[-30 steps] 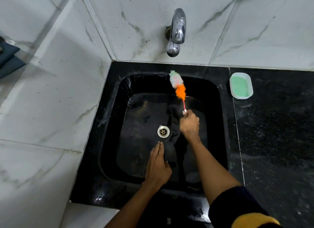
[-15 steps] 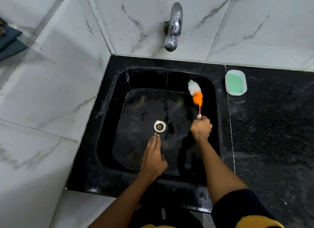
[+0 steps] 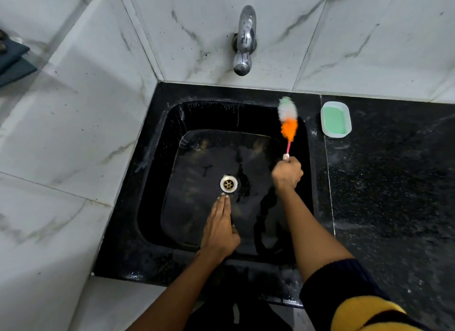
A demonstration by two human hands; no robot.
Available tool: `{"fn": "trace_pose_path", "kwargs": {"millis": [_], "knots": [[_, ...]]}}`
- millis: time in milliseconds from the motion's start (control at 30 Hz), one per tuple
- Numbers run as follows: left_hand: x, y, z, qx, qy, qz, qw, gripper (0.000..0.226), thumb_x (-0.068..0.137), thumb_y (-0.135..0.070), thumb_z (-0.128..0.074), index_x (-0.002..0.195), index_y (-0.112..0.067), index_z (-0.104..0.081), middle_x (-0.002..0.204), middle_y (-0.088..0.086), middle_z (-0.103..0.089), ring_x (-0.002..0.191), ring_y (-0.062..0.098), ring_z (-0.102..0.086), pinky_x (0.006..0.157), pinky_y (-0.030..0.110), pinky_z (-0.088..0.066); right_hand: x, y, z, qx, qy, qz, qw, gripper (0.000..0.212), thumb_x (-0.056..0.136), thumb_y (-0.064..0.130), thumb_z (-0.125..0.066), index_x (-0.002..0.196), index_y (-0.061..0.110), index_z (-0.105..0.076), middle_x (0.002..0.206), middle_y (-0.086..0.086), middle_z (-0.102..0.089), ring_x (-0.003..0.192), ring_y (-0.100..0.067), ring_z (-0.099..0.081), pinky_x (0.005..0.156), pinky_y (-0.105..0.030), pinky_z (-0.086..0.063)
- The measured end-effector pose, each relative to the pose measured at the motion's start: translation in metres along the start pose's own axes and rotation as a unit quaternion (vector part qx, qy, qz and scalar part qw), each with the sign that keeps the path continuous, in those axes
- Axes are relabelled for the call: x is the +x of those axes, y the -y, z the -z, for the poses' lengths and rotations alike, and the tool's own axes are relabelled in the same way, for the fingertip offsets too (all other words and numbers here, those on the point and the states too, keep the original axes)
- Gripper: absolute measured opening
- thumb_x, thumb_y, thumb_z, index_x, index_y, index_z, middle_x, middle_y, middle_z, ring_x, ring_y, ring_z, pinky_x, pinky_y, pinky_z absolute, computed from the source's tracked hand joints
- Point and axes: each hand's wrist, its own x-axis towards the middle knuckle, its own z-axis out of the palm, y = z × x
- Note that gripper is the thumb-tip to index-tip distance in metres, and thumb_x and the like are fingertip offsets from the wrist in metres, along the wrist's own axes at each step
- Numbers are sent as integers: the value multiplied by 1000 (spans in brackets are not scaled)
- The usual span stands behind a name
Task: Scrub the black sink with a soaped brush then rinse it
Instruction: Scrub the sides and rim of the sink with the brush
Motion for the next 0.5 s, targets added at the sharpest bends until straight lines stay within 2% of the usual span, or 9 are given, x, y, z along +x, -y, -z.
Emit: {"fn": "trace_pose_path", "kwargs": {"millis": [100,233,300,433,500], "knots": [[0,0,1,2,-3,0,1000,86,83,-16,-51,157,-11,-7,166,2,-3,153,17,-1,123,27,-5,-11,-6,-14,17,23,-3,1000,28,100,29,-41,102,11,-62,94,-12,-63,80,-29,-56,65,-34,-41],[0,1,0,8,5,7,1000,87,82,-16,-50,157,-11,-7,166,2,-3,153,18,-1,124,30,-7,-17,5,-30,-29,111,69,991,26,98,29,-42,80,16,-55,86,-12,-63,78,-32,-60,61,-36,-45],[0,2,1,5,5,8,1000,88,81,-16,-50,157,-10,-7,166,3,-4,153,19,-3,124,32,-10,-14,9,-24,-34,97,64,993,25,97,29,-42,82,16,-56,86,-11,-62,79,-33,-59,64,-36,-45],[2,2,0,-6,-1,3,1000,88,79,-15,-50,157,-9,-9,166,4,-7,153,20,-5,124,35,-15,-12,-5,4,-33,9,0,999,27,98,29,-42,106,14,-64,101,-18,-64,95,-38,-59,70,-33,-37],[2,1,0,-12,-5,0,1000,88,80,-14,-51,157,-9,-9,166,5,-7,153,20,-4,124,35,-15,-18,-9,17,-57,-6,2,998,28,100,28,-41,108,11,-62,103,-19,-63,94,-37,-57,69,-33,-36]]}}
